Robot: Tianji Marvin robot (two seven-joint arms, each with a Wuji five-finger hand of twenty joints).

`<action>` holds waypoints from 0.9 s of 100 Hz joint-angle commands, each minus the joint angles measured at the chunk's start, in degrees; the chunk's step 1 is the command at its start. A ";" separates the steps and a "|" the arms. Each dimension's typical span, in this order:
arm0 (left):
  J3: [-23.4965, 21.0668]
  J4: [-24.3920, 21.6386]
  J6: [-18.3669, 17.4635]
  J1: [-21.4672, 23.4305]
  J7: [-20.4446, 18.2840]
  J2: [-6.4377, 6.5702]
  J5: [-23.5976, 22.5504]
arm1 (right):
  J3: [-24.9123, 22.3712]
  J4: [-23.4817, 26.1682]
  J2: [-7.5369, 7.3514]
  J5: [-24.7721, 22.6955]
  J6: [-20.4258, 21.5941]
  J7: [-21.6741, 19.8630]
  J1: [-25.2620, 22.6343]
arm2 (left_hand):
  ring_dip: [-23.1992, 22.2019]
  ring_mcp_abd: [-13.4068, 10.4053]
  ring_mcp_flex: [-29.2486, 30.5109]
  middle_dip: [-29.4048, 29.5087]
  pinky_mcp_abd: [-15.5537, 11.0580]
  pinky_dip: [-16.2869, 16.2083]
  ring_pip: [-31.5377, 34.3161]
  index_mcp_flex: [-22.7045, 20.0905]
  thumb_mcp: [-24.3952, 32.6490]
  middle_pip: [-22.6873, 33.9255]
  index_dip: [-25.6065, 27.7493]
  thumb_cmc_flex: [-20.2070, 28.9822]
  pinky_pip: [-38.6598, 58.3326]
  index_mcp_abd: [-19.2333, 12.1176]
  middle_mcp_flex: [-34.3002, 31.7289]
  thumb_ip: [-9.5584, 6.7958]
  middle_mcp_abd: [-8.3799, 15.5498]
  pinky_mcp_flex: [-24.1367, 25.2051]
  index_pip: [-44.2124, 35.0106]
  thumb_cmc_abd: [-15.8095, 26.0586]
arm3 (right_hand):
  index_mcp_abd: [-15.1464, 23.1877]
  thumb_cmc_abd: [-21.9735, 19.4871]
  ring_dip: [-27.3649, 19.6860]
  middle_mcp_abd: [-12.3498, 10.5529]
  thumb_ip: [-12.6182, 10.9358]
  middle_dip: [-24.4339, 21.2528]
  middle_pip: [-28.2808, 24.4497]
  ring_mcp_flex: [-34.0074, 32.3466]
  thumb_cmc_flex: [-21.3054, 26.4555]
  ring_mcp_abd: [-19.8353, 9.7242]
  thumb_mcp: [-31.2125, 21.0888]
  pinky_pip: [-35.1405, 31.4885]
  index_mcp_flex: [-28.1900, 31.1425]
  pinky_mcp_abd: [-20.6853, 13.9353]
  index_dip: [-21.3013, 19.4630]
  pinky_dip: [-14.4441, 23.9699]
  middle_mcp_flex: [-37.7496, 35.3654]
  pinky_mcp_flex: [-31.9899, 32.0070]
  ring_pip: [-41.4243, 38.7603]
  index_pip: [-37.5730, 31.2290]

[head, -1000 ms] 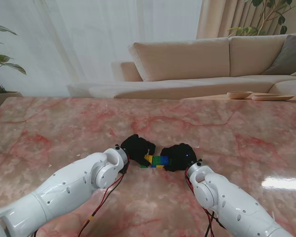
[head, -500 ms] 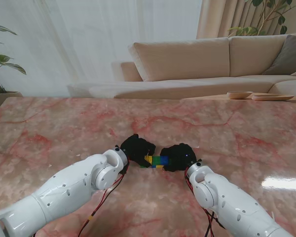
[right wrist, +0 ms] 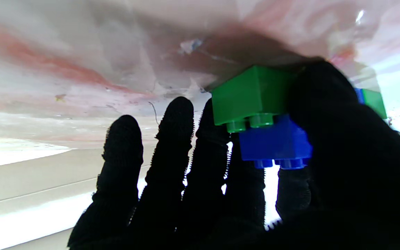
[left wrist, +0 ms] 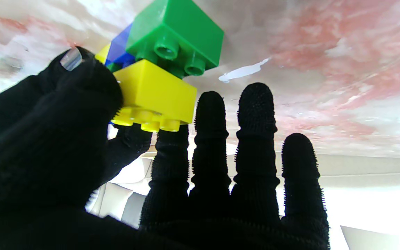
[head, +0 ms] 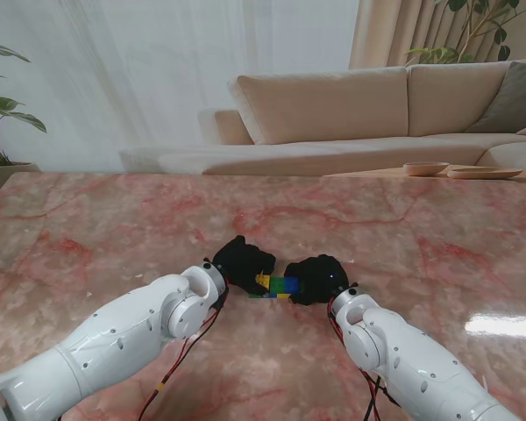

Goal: Build a two-level staggered structure with toy bricks

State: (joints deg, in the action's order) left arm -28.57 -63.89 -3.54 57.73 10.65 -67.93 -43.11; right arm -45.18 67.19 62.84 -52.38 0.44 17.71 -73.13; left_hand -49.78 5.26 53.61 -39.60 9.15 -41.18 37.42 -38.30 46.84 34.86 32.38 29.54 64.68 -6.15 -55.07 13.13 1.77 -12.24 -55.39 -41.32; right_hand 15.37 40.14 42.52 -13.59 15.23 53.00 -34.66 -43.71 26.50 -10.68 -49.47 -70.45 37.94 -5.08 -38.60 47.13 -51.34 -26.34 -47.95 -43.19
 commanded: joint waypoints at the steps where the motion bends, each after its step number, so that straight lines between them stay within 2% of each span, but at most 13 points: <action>1: 0.28 0.31 -0.25 0.11 0.21 0.02 -0.04 | 0.38 -0.94 0.21 0.18 -0.06 -0.94 -0.63 | -0.24 -1.66 -0.62 0.25 -0.40 -1.01 -0.68 0.93 3.75 1.34 1.94 -2.13 -0.83 -0.82 1.28 -1.75 0.89 1.33 -0.24 0.36 | 6.82 -2.81 1.15 -0.59 0.92 -1.26 0.90 -1.07 2.40 -1.33 -4.84 -0.67 3.41 0.50 -0.53 1.25 -2.39 0.52 -0.61 -3.91; 8: 0.34 0.40 -0.46 0.13 0.04 0.04 0.14 | 0.42 -1.02 0.23 0.24 -0.06 -0.90 -0.60 | -0.27 -1.66 -0.68 0.17 -0.39 -1.10 -0.68 0.89 3.91 1.50 2.40 -2.64 -0.85 -0.63 1.31 -2.14 0.85 1.33 -0.24 0.38 | 6.70 -2.77 1.16 -0.52 0.90 -1.24 0.86 -1.08 2.48 -1.32 -4.86 -0.67 3.34 0.50 -0.51 1.25 -2.40 0.52 -0.63 -3.89; 11: 0.36 0.42 -0.54 0.17 0.02 0.05 0.17 | 0.43 -1.03 0.22 0.23 -0.07 -0.90 -0.59 | -0.34 -1.64 -0.71 0.13 -0.39 -1.19 -0.64 0.85 4.30 1.59 3.02 -3.19 -0.90 -0.51 1.35 -3.04 0.84 1.32 -0.08 0.26 | 6.77 -2.77 1.16 -0.53 0.90 -1.24 0.86 -1.06 2.47 -1.32 -4.85 -0.67 3.39 0.50 -0.52 1.25 -2.39 0.52 -0.62 -3.90; 20: 0.47 0.42 -0.68 0.20 0.02 0.08 0.12 | 0.45 -1.02 0.21 0.21 -0.06 -0.97 -0.57 | -0.34 -1.68 -0.89 0.09 -0.34 -1.21 -0.72 1.04 4.06 1.59 3.48 -3.97 -1.04 -0.42 1.55 -3.32 0.90 1.49 0.10 -0.09 | 6.75 -2.79 1.16 -0.49 0.89 -1.25 0.85 -1.07 2.48 -1.32 -4.85 -0.67 3.37 0.50 -0.50 1.25 -2.38 0.52 -0.62 -3.89; 66: 0.73 0.53 -0.55 0.11 0.44 0.22 -0.73 | 0.51 -1.16 0.28 0.40 -0.02 -0.84 -0.52 | -0.28 -1.87 -4.59 -0.28 -0.36 -0.91 -2.44 5.18 3.47 1.10 5.15 -4.94 -3.54 0.36 5.71 -3.34 1.09 4.05 1.94 -0.88 | 6.73 -2.80 1.15 -0.48 0.93 -1.31 0.80 -1.01 2.34 -1.34 -4.73 -0.66 3.38 0.50 -0.51 1.25 -2.34 0.52 -0.60 -3.90; 70: 0.72 0.47 -0.56 0.14 0.39 0.24 -0.73 | 0.52 -1.19 0.29 0.40 -0.03 -0.79 -0.50 | -0.34 0.07 -5.37 -0.30 -0.35 -0.87 -2.62 5.38 3.28 1.09 5.30 -5.13 -3.82 0.40 6.00 -3.31 1.04 4.19 2.07 -0.90 | 6.74 -2.75 1.15 -0.53 0.95 -1.32 0.81 -1.04 2.32 -1.32 -4.71 -0.66 3.36 0.50 -0.50 1.25 -2.33 0.52 -0.61 -3.89; 71: 0.73 0.46 -0.56 0.14 0.36 0.25 -0.73 | 0.52 -1.19 0.29 0.40 -0.03 -0.79 -0.50 | -0.39 -0.83 -5.23 -0.32 -0.33 -0.87 -2.51 5.40 3.23 1.11 5.36 -5.16 -3.89 0.37 6.02 -3.31 1.00 4.23 2.09 -0.91 | 6.73 -2.78 1.15 -0.51 0.94 -1.32 0.81 -1.04 2.32 -1.33 -4.72 -0.66 3.36 0.50 -0.50 1.25 -2.31 0.52 -0.61 -3.89; 76: 0.75 0.47 -0.63 0.12 0.32 0.26 -0.73 | 0.48 -1.18 0.29 0.45 -0.02 -0.83 -0.52 | -0.45 -0.51 -5.47 -0.36 -0.30 -0.96 -2.44 5.41 2.95 1.18 5.66 -5.38 -4.06 0.38 6.04 -3.31 0.99 4.22 2.22 -0.92 | 6.66 -2.77 1.15 -0.47 0.93 -1.31 0.78 -0.97 2.37 -1.29 -4.73 -0.66 3.33 0.50 -0.51 1.25 -2.33 0.52 -0.58 -3.89; 78: 0.76 0.43 -0.64 0.11 0.26 0.29 -0.75 | 0.46 -1.16 0.29 0.45 -0.04 -0.86 -0.53 | -0.43 -1.51 -5.28 -0.35 -0.32 -0.98 -2.36 5.43 2.87 1.15 5.75 -5.43 -4.16 0.41 6.10 -3.31 0.98 4.31 2.28 -0.92 | 6.69 -2.80 1.15 -0.49 0.92 -1.31 0.78 -0.99 2.37 -1.32 -4.74 -0.66 3.30 0.50 -0.50 1.25 -2.31 0.52 -0.59 -3.87; 80: 0.77 0.39 -0.64 0.09 0.17 0.31 -0.76 | 0.45 -1.14 0.28 0.43 -0.06 -0.88 -0.55 | -0.41 -0.23 -5.57 -0.34 -0.33 -1.00 -2.45 5.47 2.78 1.13 5.82 -5.48 -4.22 0.49 6.18 -3.32 0.99 4.32 2.35 -0.79 | 6.69 -2.79 1.15 -0.50 0.94 -1.30 0.77 -1.06 2.34 -1.33 -4.71 -0.66 3.35 0.50 -0.51 1.26 -2.33 0.52 -0.61 -3.90; 82: 0.77 0.34 -0.63 0.09 0.09 0.34 -0.78 | 0.44 -1.12 0.27 0.41 -0.07 -0.90 -0.56 | -0.39 -1.35 -5.44 -0.34 -0.33 -1.03 -2.40 5.52 2.68 1.10 5.89 -5.54 -4.26 0.51 6.26 -3.32 0.97 4.31 2.42 -0.80 | 6.73 -2.77 1.15 -0.53 0.94 -1.30 0.74 -1.07 2.34 -1.33 -4.71 -0.66 3.35 0.50 -0.51 1.26 -2.37 0.52 -0.62 -3.89; 89: 0.67 0.21 -0.62 0.14 -0.06 0.39 -0.79 | 0.34 -1.05 0.26 0.41 -0.05 -0.93 -0.63 | -0.36 0.18 -6.16 -0.29 -0.18 -1.06 -2.52 5.87 2.43 0.95 6.00 -5.78 -4.56 0.75 6.64 -3.34 0.85 4.59 2.82 -0.80 | 6.73 -2.76 1.15 -0.47 0.94 -1.31 0.76 -1.01 2.35 -1.33 -4.69 -0.66 3.37 0.50 -0.50 1.26 -2.30 0.52 -0.59 -3.89; 90: 0.67 0.19 -0.62 0.14 -0.09 0.40 -0.79 | 0.35 -1.06 0.26 0.40 -0.05 -0.92 -0.63 | -0.33 -0.74 -6.15 -0.27 -0.19 -1.05 -2.52 5.97 2.37 0.90 6.01 -5.80 -4.62 0.73 6.77 -3.34 0.94 4.62 2.92 -0.71 | 6.74 -2.79 1.15 -0.54 0.95 -1.32 0.76 -1.01 2.32 -1.32 -4.68 -0.66 3.37 0.50 -0.50 1.26 -2.32 0.52 -0.59 -3.89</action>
State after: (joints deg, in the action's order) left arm -27.97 -63.61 -4.15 57.68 10.74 -67.64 -43.72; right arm -45.01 66.95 62.95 -52.11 0.50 17.87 -72.97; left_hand -49.79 4.97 50.17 -39.59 9.13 -41.24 35.68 -34.57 49.07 35.00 37.49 27.11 60.93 -6.15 -49.56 11.25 1.92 -9.33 -53.32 -41.01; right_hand 15.37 40.14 42.52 -13.59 15.23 53.00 -34.92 -43.72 26.47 -10.68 -49.47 -70.45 37.94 -5.08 -38.60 47.13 -51.34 -26.34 -47.95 -43.19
